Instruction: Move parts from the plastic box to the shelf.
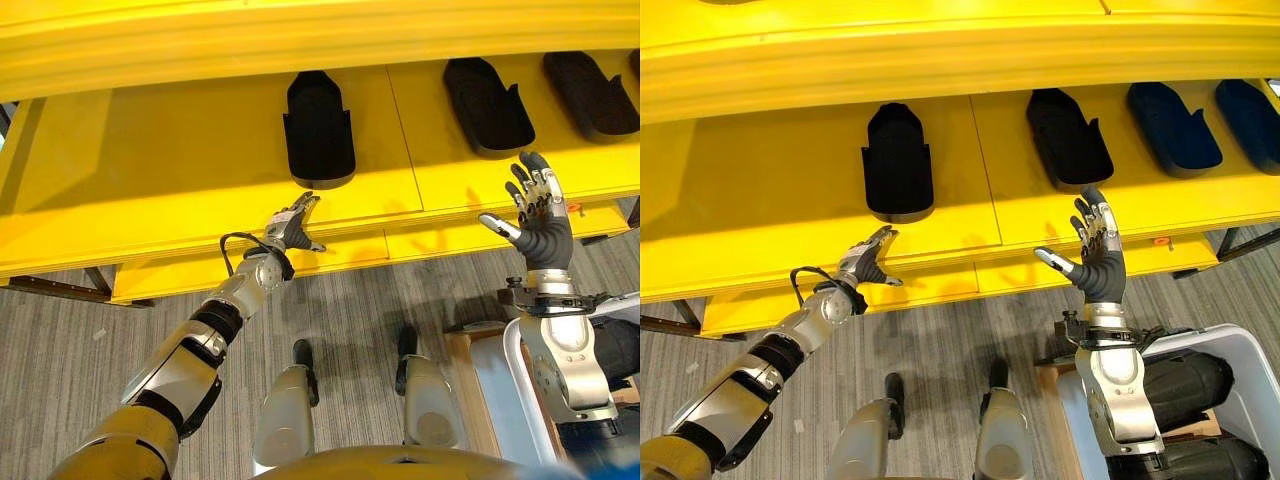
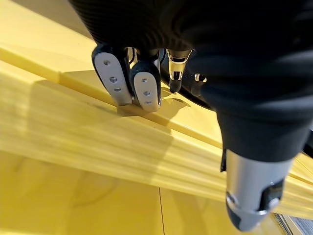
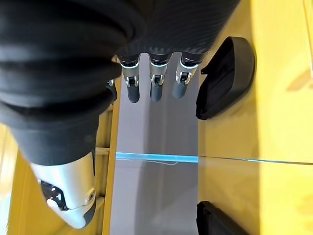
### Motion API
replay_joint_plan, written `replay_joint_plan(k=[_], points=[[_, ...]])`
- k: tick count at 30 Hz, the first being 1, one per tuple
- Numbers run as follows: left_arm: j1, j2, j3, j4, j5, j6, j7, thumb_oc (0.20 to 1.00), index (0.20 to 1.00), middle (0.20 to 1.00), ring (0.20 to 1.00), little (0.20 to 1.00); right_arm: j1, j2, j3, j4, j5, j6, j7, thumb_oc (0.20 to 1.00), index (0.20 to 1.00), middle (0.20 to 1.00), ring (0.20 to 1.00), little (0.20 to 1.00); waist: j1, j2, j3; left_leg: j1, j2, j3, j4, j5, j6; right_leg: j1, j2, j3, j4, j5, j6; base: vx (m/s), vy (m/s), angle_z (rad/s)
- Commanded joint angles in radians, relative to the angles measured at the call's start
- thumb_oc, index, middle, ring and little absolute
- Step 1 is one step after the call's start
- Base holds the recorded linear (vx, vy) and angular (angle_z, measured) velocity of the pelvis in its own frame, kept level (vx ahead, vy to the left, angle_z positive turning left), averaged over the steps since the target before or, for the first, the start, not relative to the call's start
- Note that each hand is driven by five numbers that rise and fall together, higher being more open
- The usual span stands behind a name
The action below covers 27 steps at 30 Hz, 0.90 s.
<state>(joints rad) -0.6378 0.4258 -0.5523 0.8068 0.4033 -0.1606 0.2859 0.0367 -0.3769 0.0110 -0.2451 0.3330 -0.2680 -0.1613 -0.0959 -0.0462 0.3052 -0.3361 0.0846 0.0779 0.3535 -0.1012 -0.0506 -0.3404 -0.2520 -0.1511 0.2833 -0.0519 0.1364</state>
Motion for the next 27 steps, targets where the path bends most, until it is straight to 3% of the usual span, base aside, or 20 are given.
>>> replay_joint_plan(k=[1,12,27], points=[[-0.117,0.011,0.018,0.132,-0.044,0.051,-0.007,1.0,1.0,1.0,1.0,1.0,-0.016,-0.071,-0.046,-0.118,0.036,-0.053,0.001,1.0,1.0,1.0,1.0,1.0,-0.038,-0.004,-0.009,0.0,0.027,-0.031,-0.002,0.028,-0.008,0.019,0.003,0.014,0.108,-0.03,0.004,0.0,0.0,0.0],[-0.171,0.042,0.017,0.09,-0.068,0.05,-0.007,1.0,1.0,1.0,1.0,1.0,-0.019,-0.074,-0.043,-0.137,0.034,-0.044,0.008,1.0,1.0,1.0,1.0,1.0,-0.04,-0.005,-0.004,-0.01,0.025,-0.027,0.012,0.017,-0.004,0.005,0.005,0.029,0.115,-0.028,0.005,0.01,0.007,-0.05],[-0.025,-0.02,-0.019,-0.071,-0.038,0.013,-0.066,1.0,1.0,1.0,1.0,1.0,-0.013,-0.052,-0.049,-0.119,0.032,-0.038,0.005,1.0,1.0,1.0,1.0,1.0,-0.024,0.004,-0.005,-0.013,0.022,-0.039,0.017,0.014,-0.002,0.009,0.004,0.018,0.122,-0.036,-0.002,0.01,-0.005,0.01]])
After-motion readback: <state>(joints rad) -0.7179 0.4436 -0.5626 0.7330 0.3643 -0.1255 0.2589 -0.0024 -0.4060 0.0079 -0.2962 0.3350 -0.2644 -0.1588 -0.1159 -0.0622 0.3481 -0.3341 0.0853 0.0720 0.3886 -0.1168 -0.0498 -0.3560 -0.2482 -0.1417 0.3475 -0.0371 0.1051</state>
